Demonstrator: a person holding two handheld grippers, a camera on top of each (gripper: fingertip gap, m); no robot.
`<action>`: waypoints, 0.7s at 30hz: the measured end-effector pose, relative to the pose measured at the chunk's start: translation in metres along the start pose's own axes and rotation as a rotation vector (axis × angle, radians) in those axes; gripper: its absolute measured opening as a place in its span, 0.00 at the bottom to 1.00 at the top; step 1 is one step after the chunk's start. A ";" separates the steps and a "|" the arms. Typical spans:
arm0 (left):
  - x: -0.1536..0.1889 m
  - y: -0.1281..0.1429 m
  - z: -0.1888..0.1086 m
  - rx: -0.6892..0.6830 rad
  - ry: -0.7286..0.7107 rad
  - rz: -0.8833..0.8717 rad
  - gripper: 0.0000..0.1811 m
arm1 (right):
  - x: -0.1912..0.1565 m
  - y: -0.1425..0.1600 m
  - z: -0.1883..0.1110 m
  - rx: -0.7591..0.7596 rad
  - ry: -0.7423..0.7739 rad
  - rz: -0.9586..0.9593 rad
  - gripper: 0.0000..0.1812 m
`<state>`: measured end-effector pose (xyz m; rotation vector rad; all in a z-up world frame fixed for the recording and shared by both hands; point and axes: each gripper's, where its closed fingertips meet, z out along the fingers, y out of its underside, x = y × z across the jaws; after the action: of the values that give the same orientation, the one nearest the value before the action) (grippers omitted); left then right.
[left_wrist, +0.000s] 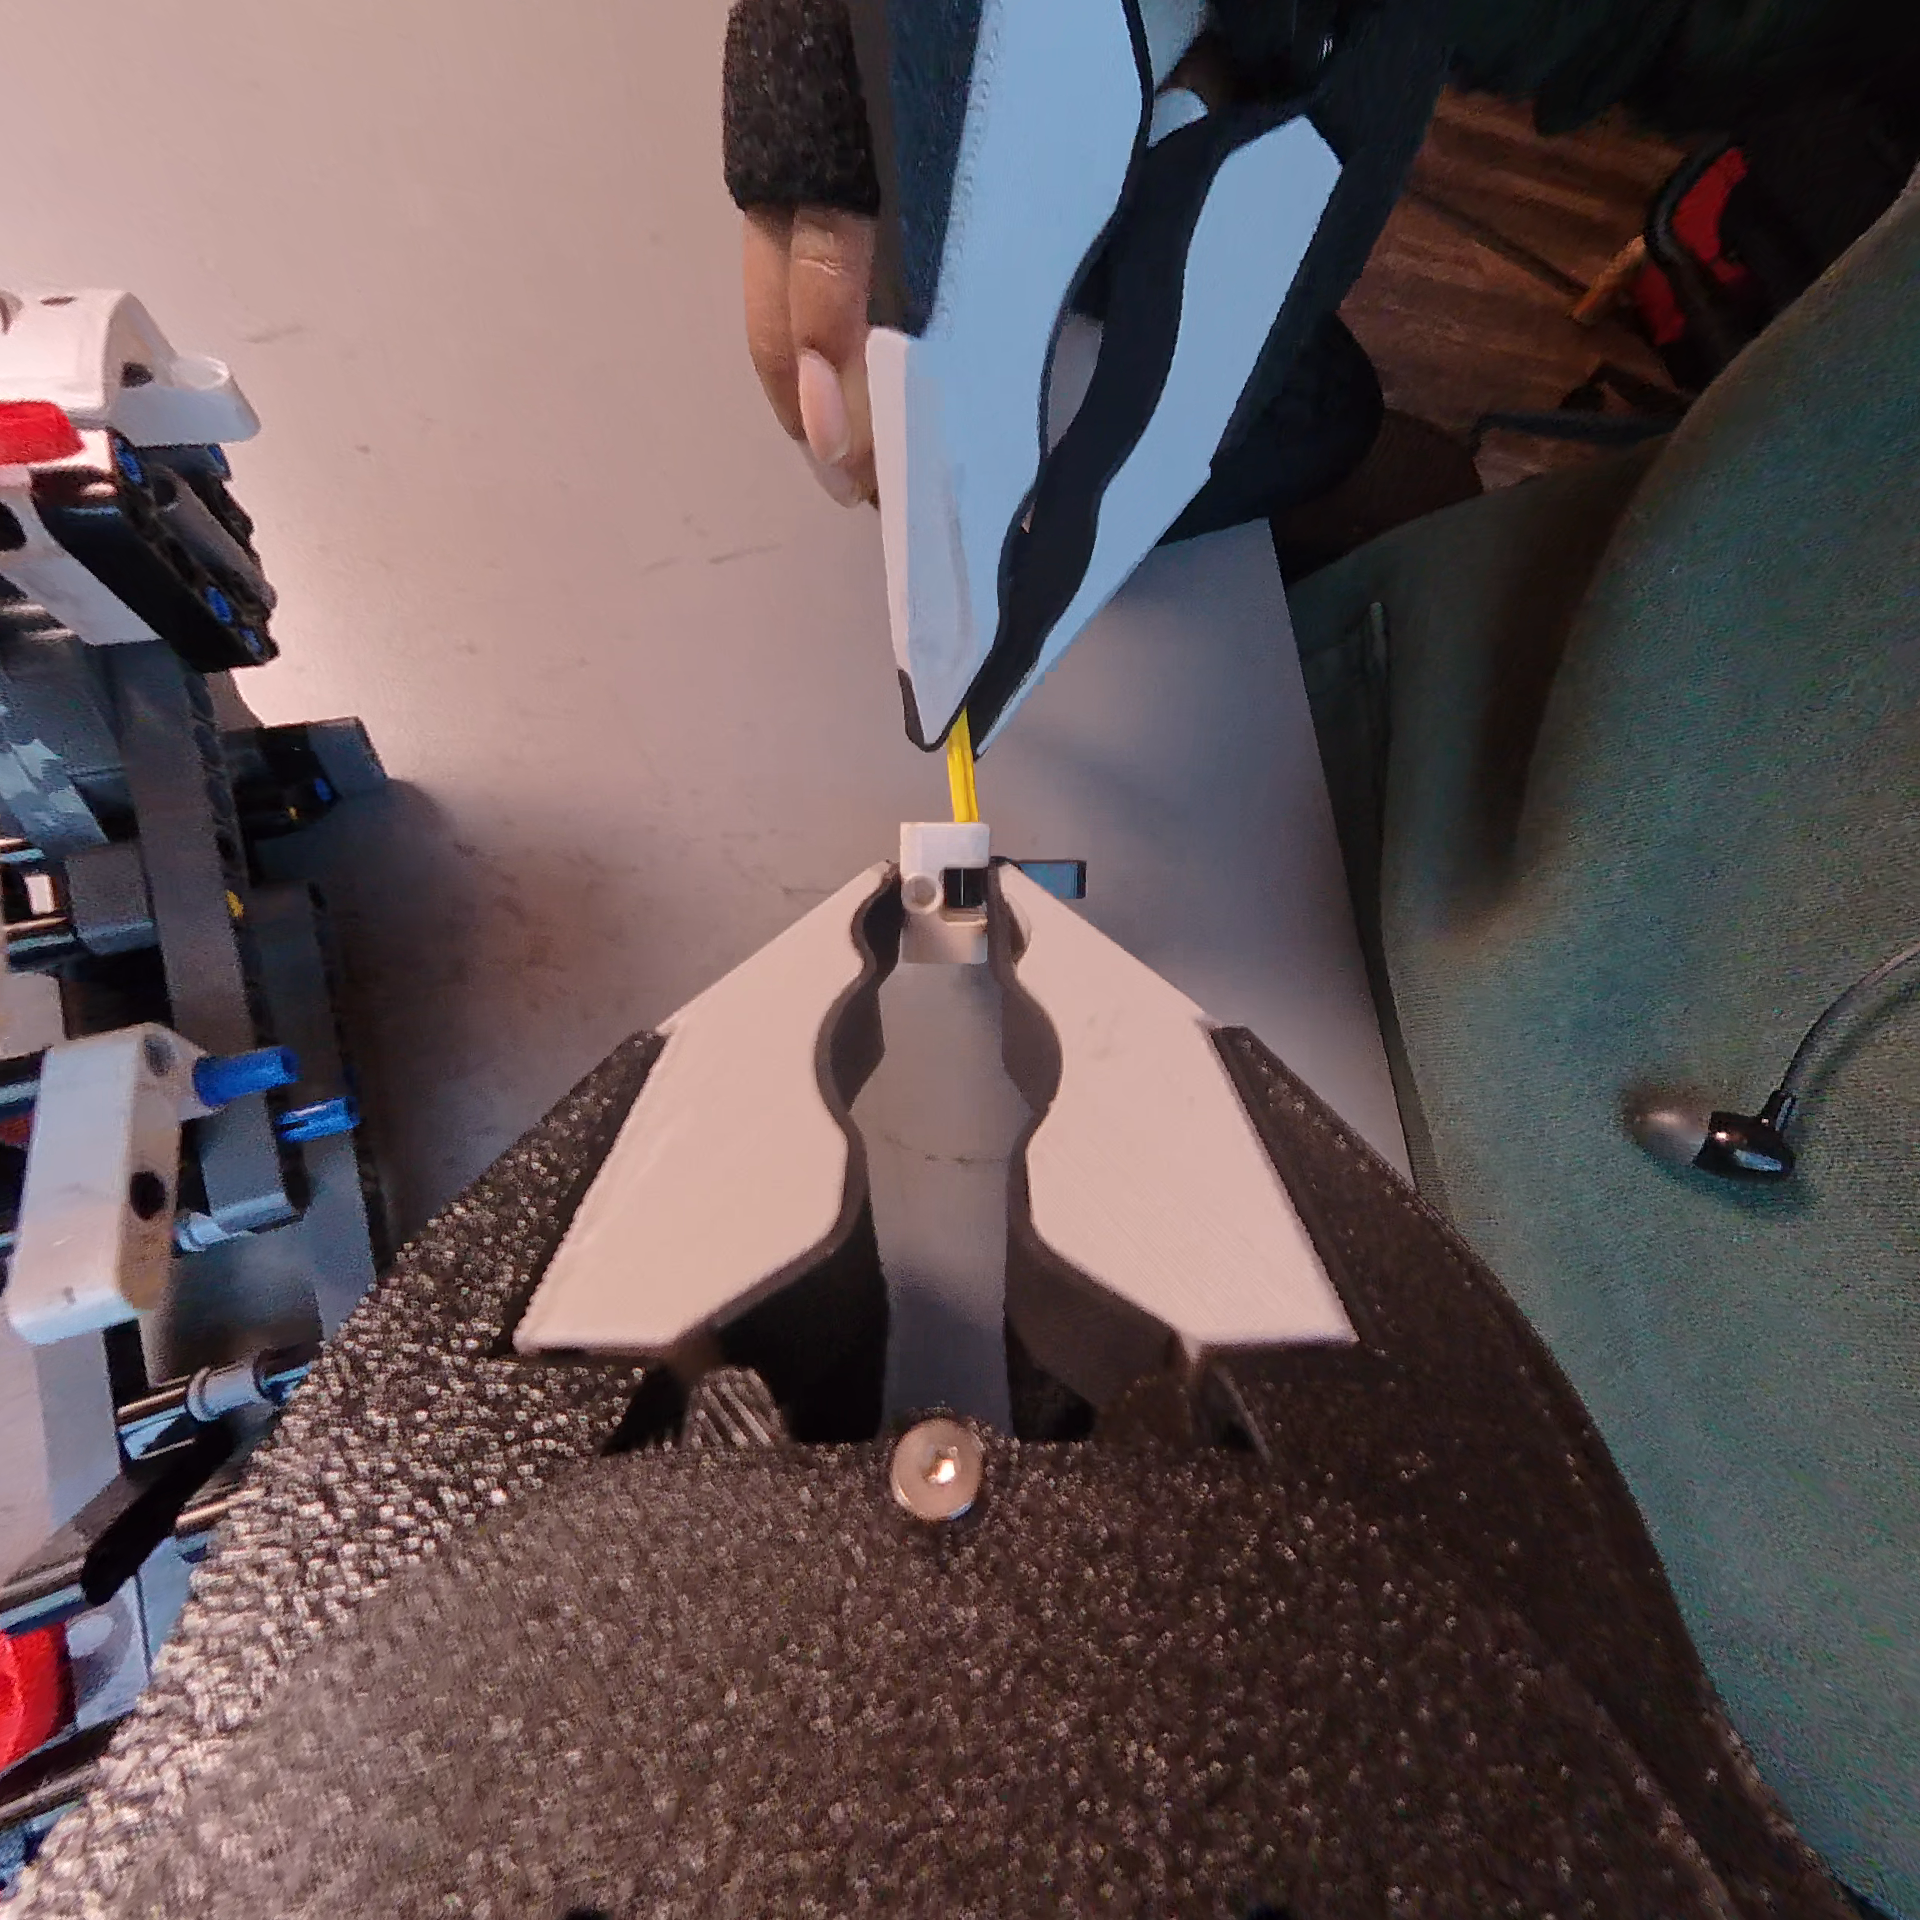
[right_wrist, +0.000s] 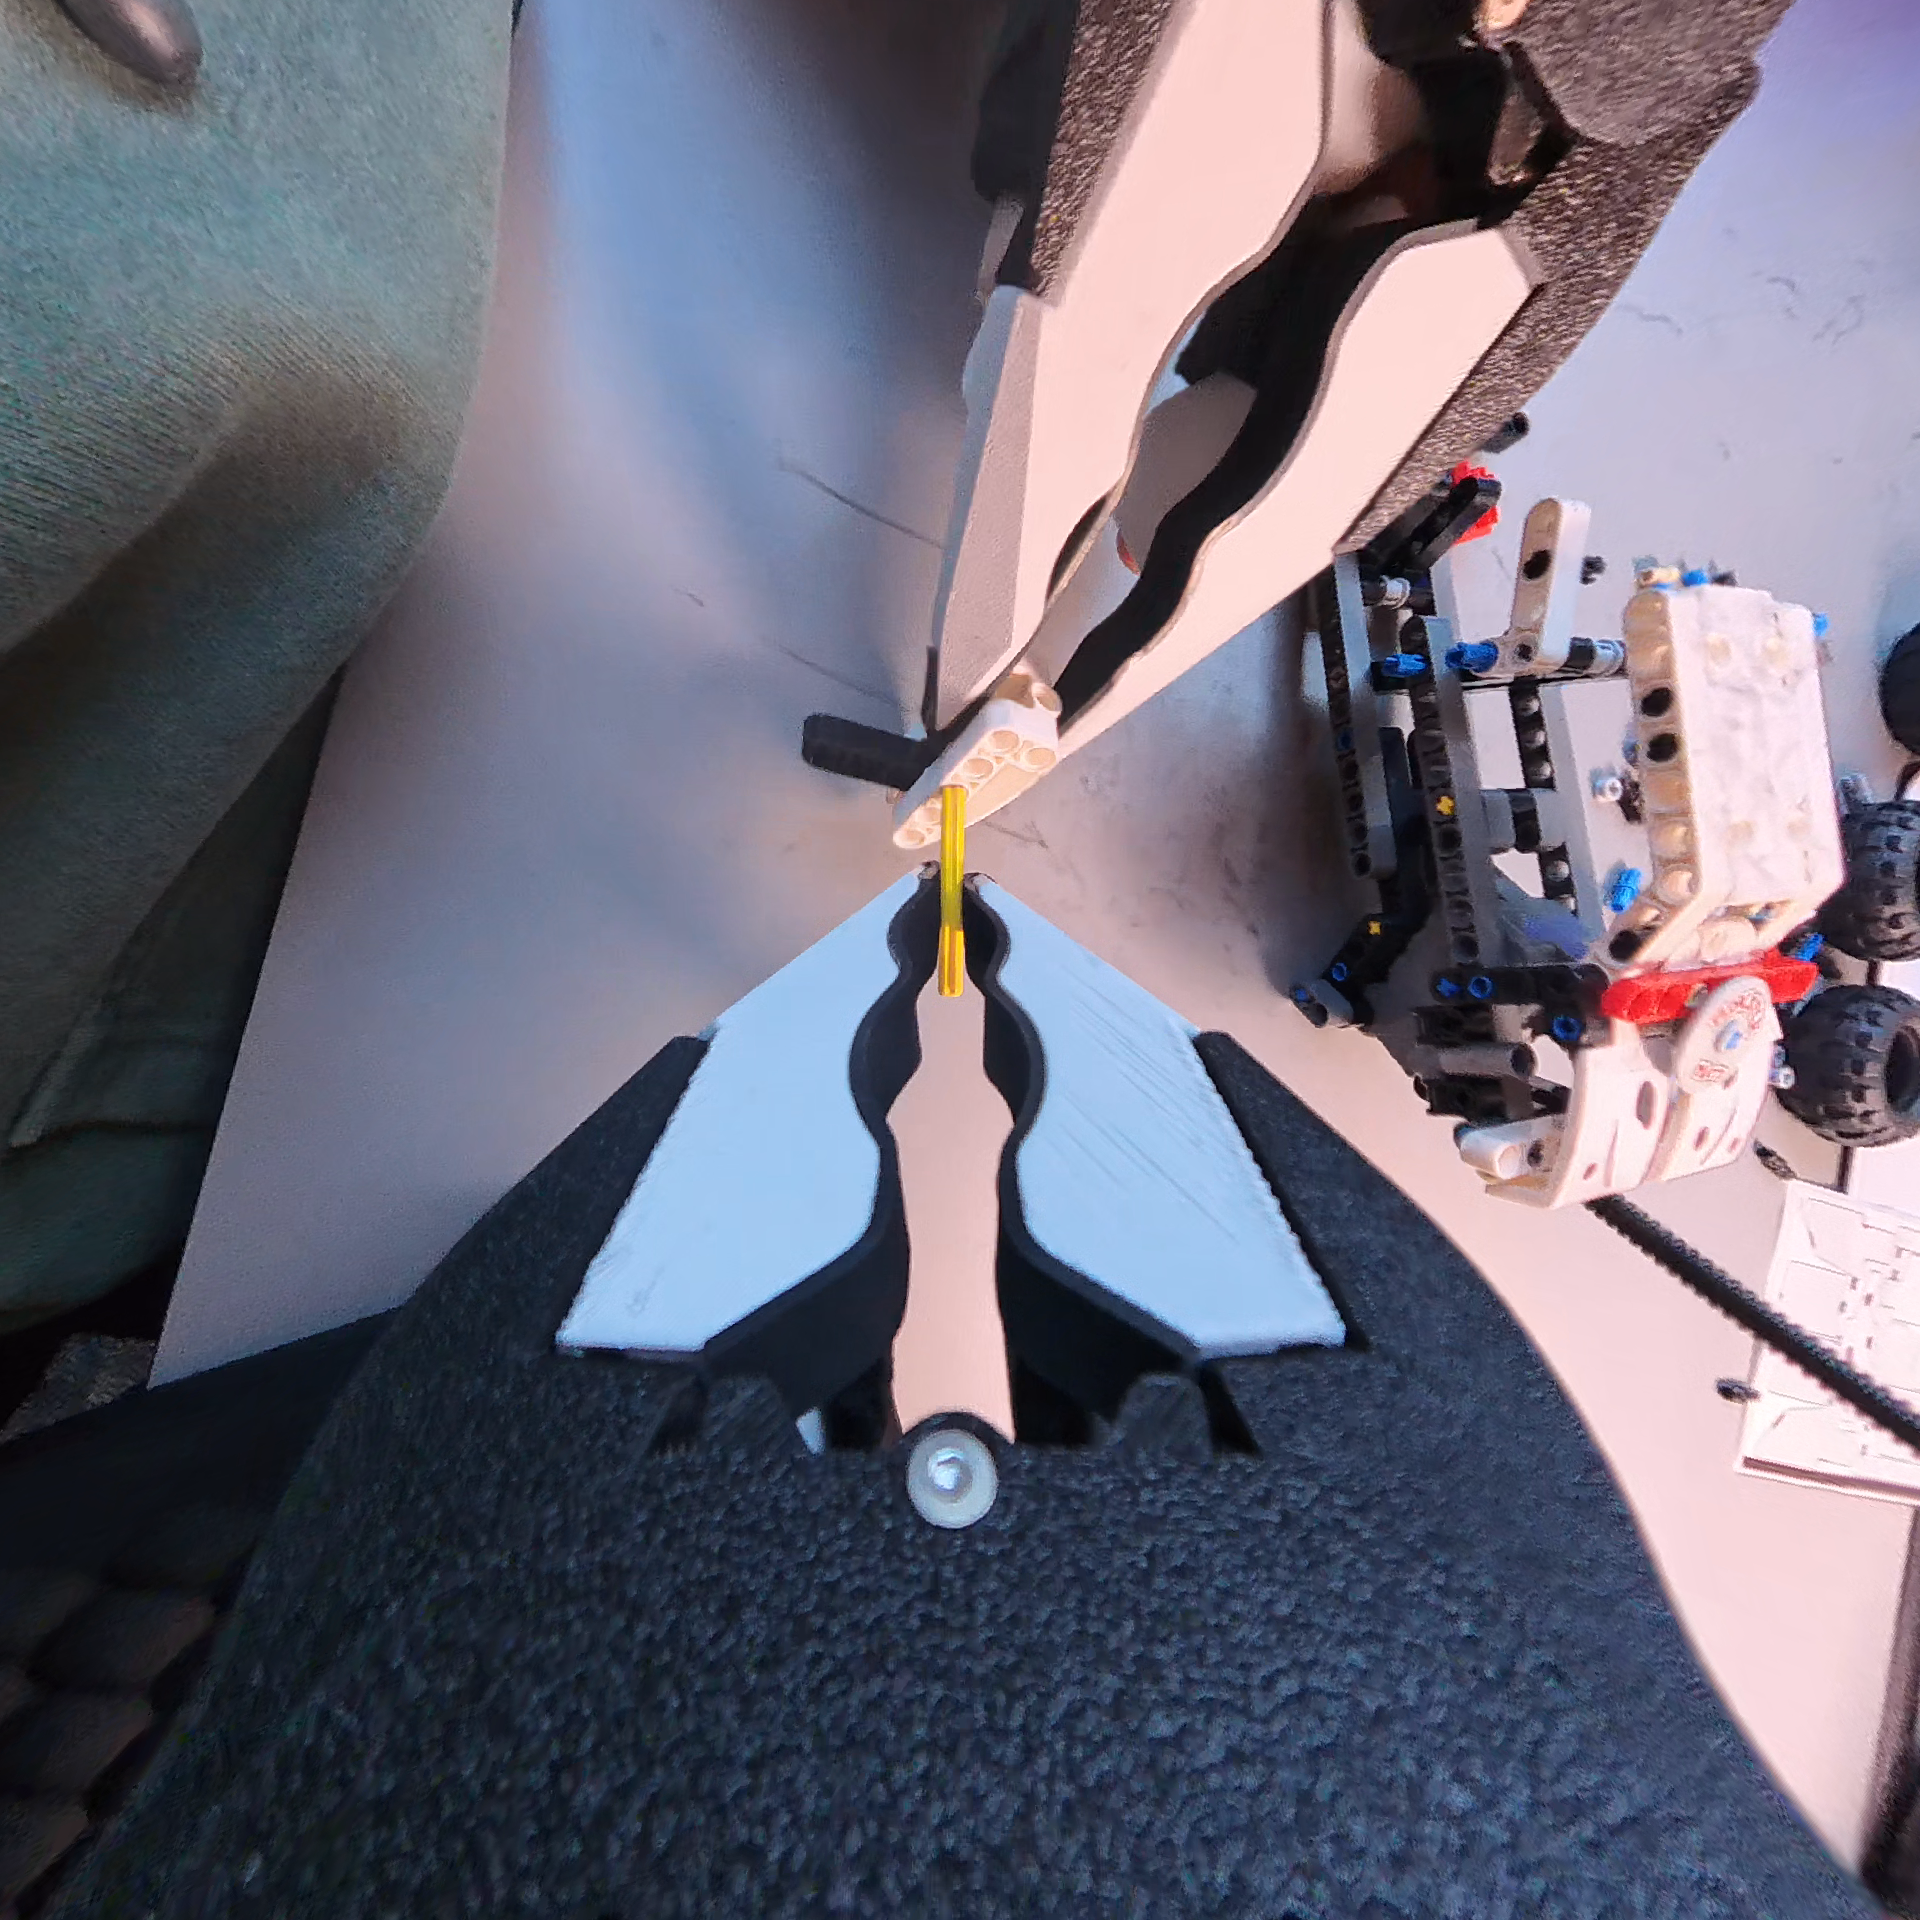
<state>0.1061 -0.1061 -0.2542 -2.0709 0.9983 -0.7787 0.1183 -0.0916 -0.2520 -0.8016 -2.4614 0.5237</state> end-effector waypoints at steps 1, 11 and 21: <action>0.000 0.000 0.000 0.001 0.000 0.001 0.09 | 0.000 0.000 0.001 -0.009 0.007 -0.014 0.01; 0.008 0.018 0.011 -0.102 -0.025 0.081 0.10 | -0.011 -0.004 0.012 0.017 0.005 0.048 0.01; 0.003 0.009 0.004 -0.028 -0.051 0.107 0.09 | -0.003 -0.010 0.004 0.138 0.079 0.172 0.01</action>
<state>0.1068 -0.1118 -0.2629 -2.0324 1.0876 -0.6583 0.1134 -0.1024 -0.2515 -0.9627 -2.2685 0.7024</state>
